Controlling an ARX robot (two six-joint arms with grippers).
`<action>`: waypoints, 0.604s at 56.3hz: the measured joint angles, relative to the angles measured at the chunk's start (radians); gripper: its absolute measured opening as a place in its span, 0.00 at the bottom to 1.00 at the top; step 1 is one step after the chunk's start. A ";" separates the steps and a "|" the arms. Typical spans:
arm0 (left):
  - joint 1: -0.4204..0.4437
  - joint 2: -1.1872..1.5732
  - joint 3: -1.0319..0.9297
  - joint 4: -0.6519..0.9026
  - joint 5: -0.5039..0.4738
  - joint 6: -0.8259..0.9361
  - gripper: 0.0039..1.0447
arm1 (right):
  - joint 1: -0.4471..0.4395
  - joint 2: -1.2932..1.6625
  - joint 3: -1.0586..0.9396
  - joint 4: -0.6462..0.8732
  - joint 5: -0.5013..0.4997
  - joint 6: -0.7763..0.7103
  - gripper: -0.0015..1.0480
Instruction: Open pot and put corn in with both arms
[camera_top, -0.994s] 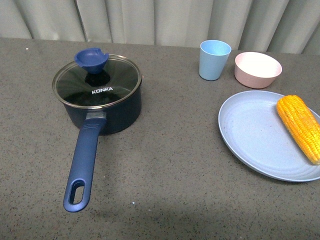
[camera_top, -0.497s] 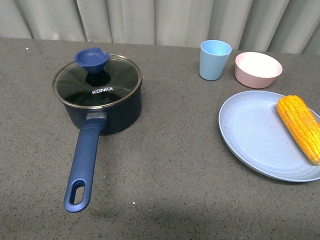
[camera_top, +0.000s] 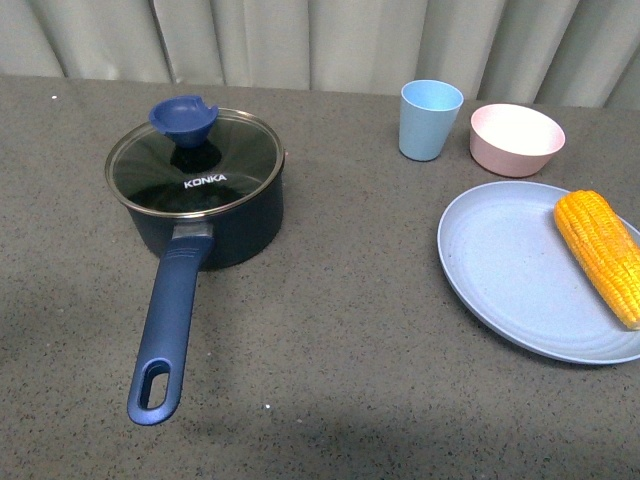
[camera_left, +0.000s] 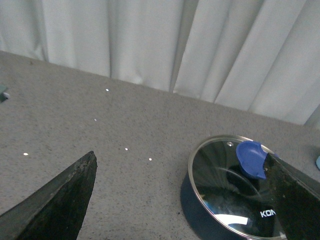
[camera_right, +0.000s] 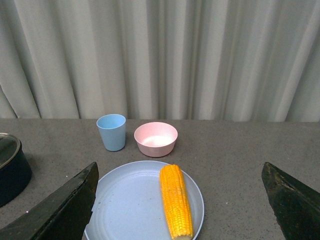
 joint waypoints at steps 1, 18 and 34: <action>-0.008 0.063 0.027 0.017 -0.002 0.001 0.94 | 0.000 0.000 0.000 0.000 0.000 0.000 0.91; -0.061 0.470 0.278 0.058 0.052 0.026 0.94 | 0.000 0.000 0.000 0.000 0.000 0.000 0.91; -0.066 0.632 0.462 0.052 0.077 0.028 0.94 | 0.000 0.000 0.000 0.000 0.000 0.000 0.91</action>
